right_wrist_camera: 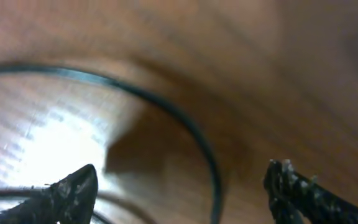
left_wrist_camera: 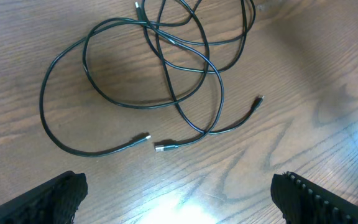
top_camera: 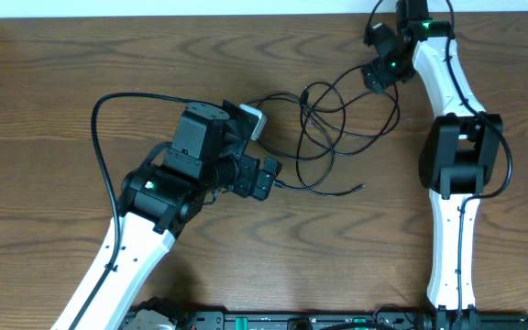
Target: Untangle cables
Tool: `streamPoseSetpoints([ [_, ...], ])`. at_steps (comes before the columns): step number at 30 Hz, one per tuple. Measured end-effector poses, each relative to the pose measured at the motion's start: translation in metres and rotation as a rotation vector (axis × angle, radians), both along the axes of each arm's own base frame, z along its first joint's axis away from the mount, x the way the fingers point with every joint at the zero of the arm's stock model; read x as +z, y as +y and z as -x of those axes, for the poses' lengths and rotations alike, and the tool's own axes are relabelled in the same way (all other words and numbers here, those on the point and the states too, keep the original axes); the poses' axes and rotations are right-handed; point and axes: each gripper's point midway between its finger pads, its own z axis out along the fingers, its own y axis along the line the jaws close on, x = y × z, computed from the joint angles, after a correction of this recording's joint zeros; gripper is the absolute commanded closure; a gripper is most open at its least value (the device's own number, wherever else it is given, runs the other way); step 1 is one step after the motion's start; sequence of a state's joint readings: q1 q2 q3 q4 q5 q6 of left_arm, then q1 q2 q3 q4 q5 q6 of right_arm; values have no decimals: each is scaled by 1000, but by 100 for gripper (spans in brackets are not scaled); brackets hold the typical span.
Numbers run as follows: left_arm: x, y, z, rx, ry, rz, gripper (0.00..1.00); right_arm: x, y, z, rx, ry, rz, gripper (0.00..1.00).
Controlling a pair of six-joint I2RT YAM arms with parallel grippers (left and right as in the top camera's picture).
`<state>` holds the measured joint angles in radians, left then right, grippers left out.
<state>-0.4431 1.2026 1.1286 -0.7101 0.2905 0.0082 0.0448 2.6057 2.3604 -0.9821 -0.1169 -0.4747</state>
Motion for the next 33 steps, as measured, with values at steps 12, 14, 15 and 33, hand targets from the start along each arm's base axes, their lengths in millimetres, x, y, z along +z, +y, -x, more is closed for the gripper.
streamPoseSetpoints([
  [12, -1, -12, 9, -46, 4, -2, 0, -11, -27, 0, -87, 29, -111, 99],
  [14, -1, -12, 9, -45, 4, -2, 0, -12, -23, 4, -93, 49, -129, 99],
  [15, -1, -12, 9, -46, 4, -2, 0, -12, -21, 7, -97, 62, -143, 99],
  [33, -1, -12, 9, -54, -2, -8, 0, 123, -11, 27, -275, 26, -264, 99],
])
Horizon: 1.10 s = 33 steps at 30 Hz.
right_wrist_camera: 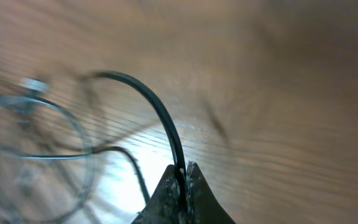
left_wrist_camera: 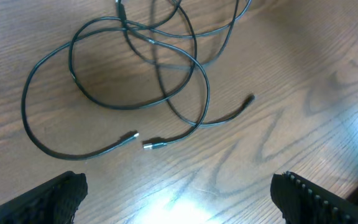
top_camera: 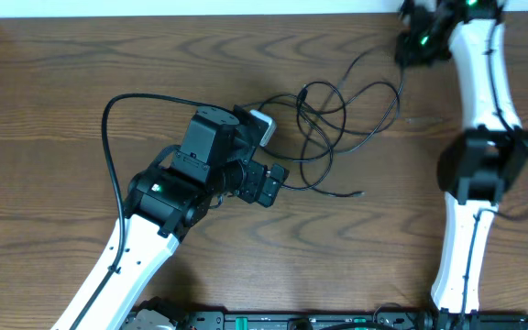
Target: Untangle cables
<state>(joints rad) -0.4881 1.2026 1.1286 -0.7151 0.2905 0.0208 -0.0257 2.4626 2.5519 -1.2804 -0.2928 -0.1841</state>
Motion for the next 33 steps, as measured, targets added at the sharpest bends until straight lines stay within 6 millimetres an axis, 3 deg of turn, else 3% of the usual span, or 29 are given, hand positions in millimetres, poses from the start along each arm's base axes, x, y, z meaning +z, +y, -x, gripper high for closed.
streamPoseSetpoints([
  [1, 0, 0, 0, -1, -1, -1, 0, 34, 1, 1, 0, -66, 2, 99],
  [2, 0, 0, 0, -2, -2, -1, 0, 81, 5, 7, 5, -159, 2, 99],
  [3, 0, 0, 0, -2, -1, -1, 0, 106, 8, 12, 9, -211, 3, 99],
  [4, 0, 0, 0, -2, -1, -1, 0, 155, 15, 25, 24, -310, 2, 99],
  [5, 0, 0, 0, -2, -3, -1, 0, 187, 22, 36, 36, -377, 0, 99],
  [8, 0, 0, 0, -2, -2, -1, 0, 289, 53, 90, 102, -607, -23, 99],
  [10, 0, 0, 0, -2, -1, -1, 0, 338, 71, 126, 151, -730, -49, 99],
  [15, 0, 0, 0, -2, -1, -2, 0, 392, 84, 160, 180, -896, -84, 99],
  [19, 0, 0, 0, -2, -2, -1, 0, 430, 83, 186, 168, -1009, -118, 99],
  [26, 0, 0, 0, -2, -2, -1, 0, 520, 69, 262, 122, -1302, -208, 99],
  [29, 0, 0, 0, -2, -2, -1, 0, 537, 63, 283, 91, -1348, -245, 99],
  [32, 0, 0, 0, -2, -2, -1, 0, 528, 65, 284, 86, -1297, -278, 99],
  [33, 0, 0, 0, -2, -2, -1, 0, 514, 70, 276, 97, -1235, -288, 99],
])
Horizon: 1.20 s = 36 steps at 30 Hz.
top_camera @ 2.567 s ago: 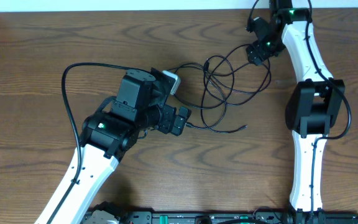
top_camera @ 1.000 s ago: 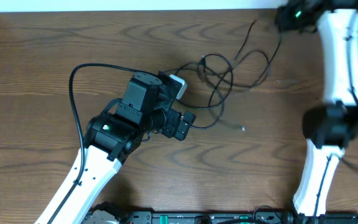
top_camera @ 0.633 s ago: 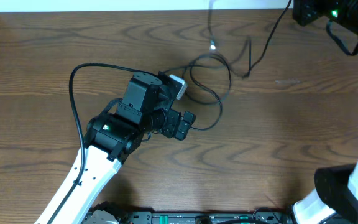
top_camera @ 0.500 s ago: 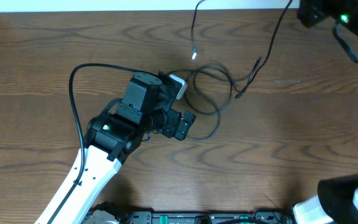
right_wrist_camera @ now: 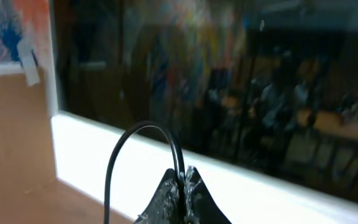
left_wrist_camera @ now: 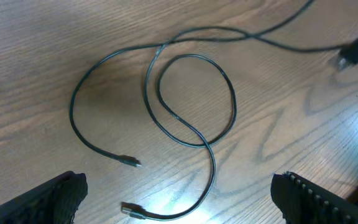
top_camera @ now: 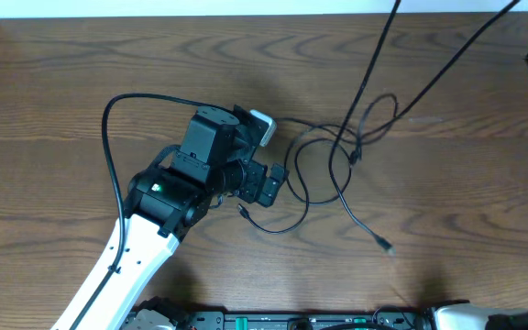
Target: Untangle cables
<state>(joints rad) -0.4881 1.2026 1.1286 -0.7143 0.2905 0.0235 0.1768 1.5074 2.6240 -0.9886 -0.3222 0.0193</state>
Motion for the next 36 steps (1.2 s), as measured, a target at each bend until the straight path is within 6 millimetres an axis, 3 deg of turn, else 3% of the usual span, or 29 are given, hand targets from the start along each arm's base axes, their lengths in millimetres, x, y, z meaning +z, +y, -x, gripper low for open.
streamPoseSetpoints([
  [4, 0, 0, 0, 0, 1, 0, 0, -65, 22, -46, 63, 248, 37, 99],
  [7, -1, 1, 1, 0, 8, -4, 0, -149, 37, -118, 50, 490, 105, 99],
  [10, -3, 2, 4, -1, 19, -10, 0, -247, 4, -192, -218, 698, 259, 99],
  [12, -4, 2, 4, -1, 23, -12, 0, -273, -20, -209, -368, 744, 332, 99],
  [14, -4, 2, 4, -1, 22, -12, 0, -280, -50, -216, -549, 748, 391, 99],
  [15, -3, 2, 4, 0, 20, -11, 0, -278, -57, -217, -589, 739, 395, 99],
  [17, -3, 2, 3, -1, 18, -9, 0, -255, -73, -215, -696, 669, 373, 99],
  [20, -2, 1, 2, 0, 12, -7, 0, -211, -80, -206, -739, 551, 292, 99],
  [22, -2, 1, 2, -1, 8, -4, 0, -169, -76, -189, -695, 446, 207, 99],
  [25, -1, 0, 1, -1, 3, -2, 0, -97, -51, -150, -499, 265, 77, 99],
  [27, 0, -2, 2, -11, 6, 6, 0, -63, -34, -123, -367, 179, 20, 99],
  [31, 6, -19, 13, -156, -5, 64, 0, -32, -11, -85, -186, 98, -16, 99],
  [36, 3, -37, 21, -308, -2, 104, 0, -40, 10, -77, -59, 129, -2, 99],
])
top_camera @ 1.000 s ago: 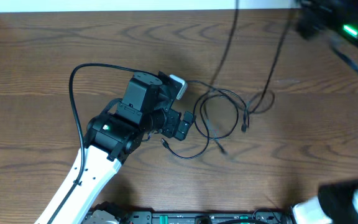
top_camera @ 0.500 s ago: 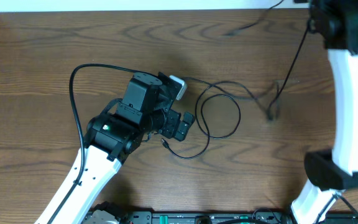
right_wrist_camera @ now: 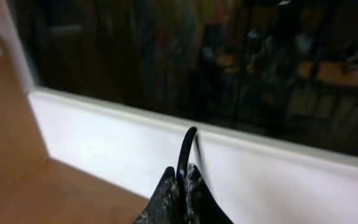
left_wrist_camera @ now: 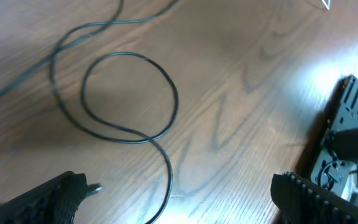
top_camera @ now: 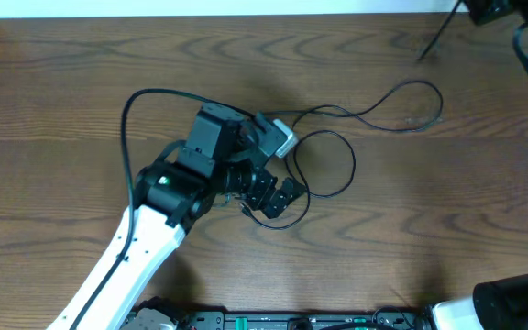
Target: Untangle cables
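One black cable (top_camera: 337,170) lies on the wooden table, with a round loop (left_wrist_camera: 129,96) and a long run curving to the right. Its plug end (left_wrist_camera: 93,186) rests by my left finger. My left gripper (top_camera: 278,195) (left_wrist_camera: 179,194) hovers open just over that cable's near part, holding nothing. At the far right corner, raised, my right gripper (top_camera: 486,9) (right_wrist_camera: 184,179) is shut on a second black cable (right_wrist_camera: 188,146). A strand of that cable (top_camera: 436,37) hangs down from it, seemingly apart from the cable on the table.
The table's far edge (top_camera: 246,16) meets a white wall strip. The left arm's own black lead (top_camera: 140,110) arches over the table at the left. Bare wood (top_camera: 429,229) fills the right and near parts.
The held cable's strands no longer run down into the other cable; only a short strand hangs from the right gripper. The table cable has spread into one loop. My left gripper has shifted right.
My right gripper stood open at the tangle's far right edge, then was shut on a cable there. Then it was high up with two strands rising from the tangle. Now the held cable hangs apart and one cable lies on the table. The left gripper has stayed open.
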Tool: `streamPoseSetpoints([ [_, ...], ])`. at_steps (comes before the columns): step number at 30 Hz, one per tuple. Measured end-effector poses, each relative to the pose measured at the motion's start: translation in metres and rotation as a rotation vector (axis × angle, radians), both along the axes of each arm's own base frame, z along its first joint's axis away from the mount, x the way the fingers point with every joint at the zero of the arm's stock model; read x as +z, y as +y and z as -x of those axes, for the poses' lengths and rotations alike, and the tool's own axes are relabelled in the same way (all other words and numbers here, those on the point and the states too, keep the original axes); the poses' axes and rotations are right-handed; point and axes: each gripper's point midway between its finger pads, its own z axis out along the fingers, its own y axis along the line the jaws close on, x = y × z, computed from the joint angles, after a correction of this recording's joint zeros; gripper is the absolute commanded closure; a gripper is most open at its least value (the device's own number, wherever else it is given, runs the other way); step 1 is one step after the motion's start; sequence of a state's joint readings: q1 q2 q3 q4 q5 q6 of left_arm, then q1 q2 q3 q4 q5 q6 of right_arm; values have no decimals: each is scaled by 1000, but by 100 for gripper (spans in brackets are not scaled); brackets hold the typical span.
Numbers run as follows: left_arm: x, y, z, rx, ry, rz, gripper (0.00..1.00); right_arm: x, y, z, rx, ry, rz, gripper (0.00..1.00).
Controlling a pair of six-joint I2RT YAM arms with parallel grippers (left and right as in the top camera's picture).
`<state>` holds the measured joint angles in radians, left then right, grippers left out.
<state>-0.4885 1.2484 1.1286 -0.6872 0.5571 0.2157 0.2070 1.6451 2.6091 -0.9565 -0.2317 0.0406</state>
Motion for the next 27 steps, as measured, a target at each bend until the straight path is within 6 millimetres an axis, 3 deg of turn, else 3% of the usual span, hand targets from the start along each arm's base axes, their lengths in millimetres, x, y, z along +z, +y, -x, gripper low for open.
streamPoseSetpoints([
  [5, -22, -8, -3, -48, 63, -15, 0, -27, -4, -12, -35, 89, 46, 99],
  [11, -29, -12, -7, -62, 66, -19, 0, -46, -48, -26, -273, 140, 135, 99],
  [16, -27, -14, -10, -64, 49, -8, 0, -63, -111, -45, -528, 197, 192, 99],
  [17, -27, -14, -10, -64, 50, -9, 0, -74, -139, -54, -611, 234, 206, 99],
  [22, -27, -14, -10, -63, 50, -8, 0, -120, -223, -86, -813, 368, 231, 99],
  [25, -27, -14, -10, -63, 51, -8, 0, -162, -287, -105, -913, 468, 222, 99],
  [27, -27, -14, -10, -63, 51, -8, 0, -182, -320, -110, -952, 511, 196, 99],
])
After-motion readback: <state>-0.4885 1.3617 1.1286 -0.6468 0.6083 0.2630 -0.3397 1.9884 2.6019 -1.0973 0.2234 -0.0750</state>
